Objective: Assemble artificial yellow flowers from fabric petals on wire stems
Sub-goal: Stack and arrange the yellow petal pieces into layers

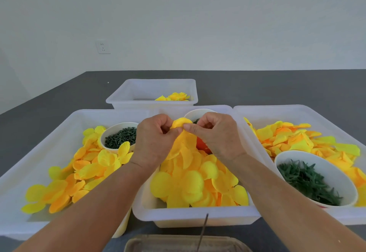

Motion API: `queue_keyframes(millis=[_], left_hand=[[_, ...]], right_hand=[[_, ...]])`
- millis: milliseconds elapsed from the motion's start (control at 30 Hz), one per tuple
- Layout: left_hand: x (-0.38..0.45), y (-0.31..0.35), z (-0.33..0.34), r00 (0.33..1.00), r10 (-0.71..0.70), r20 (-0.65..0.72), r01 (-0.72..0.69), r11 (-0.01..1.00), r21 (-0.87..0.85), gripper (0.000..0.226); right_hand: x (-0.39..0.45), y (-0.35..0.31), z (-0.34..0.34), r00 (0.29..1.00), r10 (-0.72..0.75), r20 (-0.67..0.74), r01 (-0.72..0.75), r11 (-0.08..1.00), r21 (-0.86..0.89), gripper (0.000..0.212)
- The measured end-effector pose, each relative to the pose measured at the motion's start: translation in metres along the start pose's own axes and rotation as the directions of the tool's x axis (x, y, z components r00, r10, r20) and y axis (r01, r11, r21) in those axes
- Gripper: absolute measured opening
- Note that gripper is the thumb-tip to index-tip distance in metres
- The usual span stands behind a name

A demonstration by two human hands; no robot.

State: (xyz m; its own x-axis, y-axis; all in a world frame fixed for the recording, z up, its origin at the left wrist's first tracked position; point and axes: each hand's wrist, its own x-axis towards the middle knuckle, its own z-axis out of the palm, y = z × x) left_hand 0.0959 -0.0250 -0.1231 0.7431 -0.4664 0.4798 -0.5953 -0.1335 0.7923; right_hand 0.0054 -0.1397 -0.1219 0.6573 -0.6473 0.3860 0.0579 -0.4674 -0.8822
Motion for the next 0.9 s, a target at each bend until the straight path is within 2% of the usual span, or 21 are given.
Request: queue_keyframes(millis=[67, 133, 233, 300, 400, 533, 700, 900], left_hand=[[-0.0006, 0.0002, 0.0002, 0.993, 0.103, -0.055, -0.095, 0.987, 0.134, 0.034], [-0.0016, -0.0002, 0.001, 0.977, 0.202, -0.067, -0.184, 0.96, 0.209, 0.02], [-0.005, 0.0023, 0.0027, 0.955, 0.295, 0.032, -0.296, 0.934, 0.203, 0.013], [-0.0061, 0.0037, 0.0032, 0.94, 0.325, 0.102, -0.339, 0.923, 0.181, 0.01], [-0.0052, 0.0041, 0.0024, 0.949, 0.291, 0.121, -0.303, 0.948, 0.097, 0.007], [-0.0065, 0.0061, 0.0029, 0.973, 0.174, 0.149, -0.172, 0.985, -0.023, 0.019], [-0.0051, 0.0032, 0.0026, 0.985, 0.091, 0.144, -0.087, 0.996, -0.037, 0.022], [-0.0033, 0.0, 0.0008, 0.992, -0.005, 0.128, 0.014, 0.997, -0.076, 0.027]], right_hand=[[-0.0015, -0.0012, 0.0011, 0.994, 0.05, 0.094, -0.054, 0.998, 0.043, 0.027], [-0.0029, -0.0047, -0.0001, 0.975, 0.13, 0.178, -0.156, 0.978, 0.139, 0.031], [-0.0019, -0.0067, -0.0032, 0.953, 0.229, 0.201, -0.27, 0.94, 0.208, 0.035], [-0.001, -0.0069, -0.0036, 0.932, 0.286, 0.222, -0.334, 0.917, 0.221, 0.03], [0.0014, -0.0066, -0.003, 0.902, 0.34, 0.265, -0.407, 0.875, 0.262, 0.022], [0.0045, -0.0069, -0.0032, 0.877, 0.4, 0.267, -0.469, 0.835, 0.287, 0.012], [0.0032, -0.0064, -0.0032, 0.907, 0.358, 0.223, -0.389, 0.914, 0.116, 0.021], [0.0012, -0.0069, -0.0045, 0.956, 0.257, 0.14, -0.277, 0.949, 0.148, 0.027]])
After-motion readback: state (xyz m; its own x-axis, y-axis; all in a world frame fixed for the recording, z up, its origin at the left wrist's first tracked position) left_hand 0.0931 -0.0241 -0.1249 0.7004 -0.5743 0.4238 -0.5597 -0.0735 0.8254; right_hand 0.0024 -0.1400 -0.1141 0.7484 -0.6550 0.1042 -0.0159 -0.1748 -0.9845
